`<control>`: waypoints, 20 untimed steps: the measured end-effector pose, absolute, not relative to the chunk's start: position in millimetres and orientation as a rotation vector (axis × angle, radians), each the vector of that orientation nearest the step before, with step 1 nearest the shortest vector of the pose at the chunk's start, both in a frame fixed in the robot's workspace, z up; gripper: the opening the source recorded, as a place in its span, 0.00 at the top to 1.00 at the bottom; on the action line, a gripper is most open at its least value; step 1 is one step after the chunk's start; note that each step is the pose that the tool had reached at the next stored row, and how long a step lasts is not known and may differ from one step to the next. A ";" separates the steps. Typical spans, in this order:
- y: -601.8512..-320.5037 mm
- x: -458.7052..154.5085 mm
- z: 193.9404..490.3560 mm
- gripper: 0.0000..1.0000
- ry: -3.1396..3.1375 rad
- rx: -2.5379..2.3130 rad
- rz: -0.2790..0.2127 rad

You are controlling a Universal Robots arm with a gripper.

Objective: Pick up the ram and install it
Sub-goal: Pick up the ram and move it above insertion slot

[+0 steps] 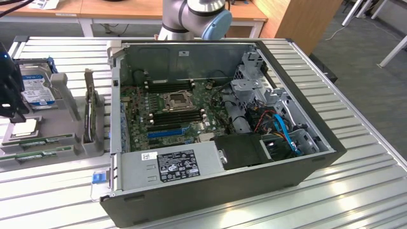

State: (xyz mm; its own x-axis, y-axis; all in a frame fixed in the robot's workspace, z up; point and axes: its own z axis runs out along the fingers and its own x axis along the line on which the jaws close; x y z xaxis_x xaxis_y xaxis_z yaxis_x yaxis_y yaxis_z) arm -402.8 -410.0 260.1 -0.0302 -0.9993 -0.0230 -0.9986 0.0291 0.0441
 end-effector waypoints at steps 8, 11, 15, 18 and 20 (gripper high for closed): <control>-410.0 -402.8 250.2 0.70 -2.243 2.178 -0.074; -410.0 -402.8 247.0 0.70 -2.243 2.178 -0.075; -410.0 -402.8 244.0 0.70 -2.243 2.178 -0.075; -410.1 -402.8 243.4 0.70 -2.243 2.178 -0.075; -410.0 -402.8 243.4 0.70 -2.243 2.178 -0.075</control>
